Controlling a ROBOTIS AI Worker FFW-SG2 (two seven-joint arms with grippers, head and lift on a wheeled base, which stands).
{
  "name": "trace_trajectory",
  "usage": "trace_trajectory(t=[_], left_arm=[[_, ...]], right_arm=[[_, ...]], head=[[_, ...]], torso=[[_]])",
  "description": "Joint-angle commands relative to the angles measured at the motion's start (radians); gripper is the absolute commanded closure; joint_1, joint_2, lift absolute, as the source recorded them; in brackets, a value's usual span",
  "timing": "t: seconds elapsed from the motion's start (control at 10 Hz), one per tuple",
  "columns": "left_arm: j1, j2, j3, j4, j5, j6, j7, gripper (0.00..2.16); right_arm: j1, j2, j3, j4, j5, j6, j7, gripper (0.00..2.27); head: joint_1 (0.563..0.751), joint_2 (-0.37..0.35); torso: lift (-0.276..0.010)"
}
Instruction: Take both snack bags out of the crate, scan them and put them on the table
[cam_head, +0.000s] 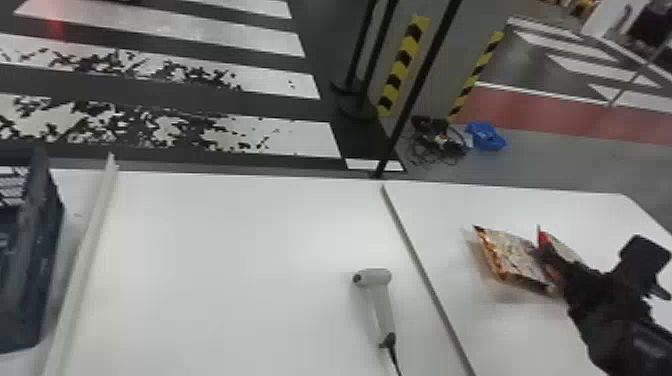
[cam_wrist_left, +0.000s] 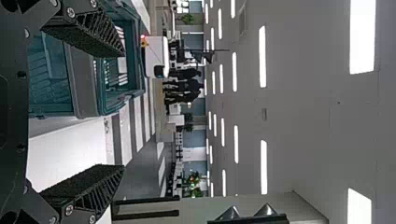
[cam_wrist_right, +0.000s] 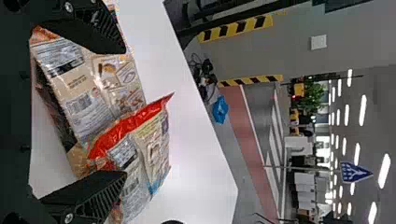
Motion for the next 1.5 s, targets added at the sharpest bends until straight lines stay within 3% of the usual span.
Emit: trace_trajectory(t=[0.0, 0.4, 0.8, 1.1, 1.4], left_arm=[[0.000, 0.000, 0.002, -0.003, 0.000, 0.000, 0.000, 0.15], [-0.002, -0.002, 0.003, -0.018, 0.000, 0.009, -0.006, 0.15], [-0.003, -0.006, -0.008, -0.043, -0.015, 0.034, -0.006, 0.15], [-0.011, -0.008, -0.026, -0.050, -0.023, 0.040, -0.006, 0.15], [-0.018, -0.009, -0.040, -0.060, -0.023, 0.077, 0.002, 0.15]], right_arm=[[0.014, 0.026, 0.002, -0.044, -0.012, -0.058, 0.046, 0.05], [0.121, 0.103, 0.192, -0.182, 0.002, -0.331, 0.079, 0.06], [0.262, 0.163, 0.410, -0.297, 0.099, -0.589, -0.029, 0.04], [0.399, 0.194, 0.579, -0.335, 0.191, -0.810, -0.116, 0.05], [0.481, 0.218, 0.735, -0.349, 0.286, -0.859, -0.198, 0.04]], head=[[0.695, -0.350], [0.695, -0.350], [0.695, -0.349], [0.695, -0.254], [0.695, -0.154]], torso=[[-0.094], [-0.094], [-0.094], [-0.094], [-0.094]])
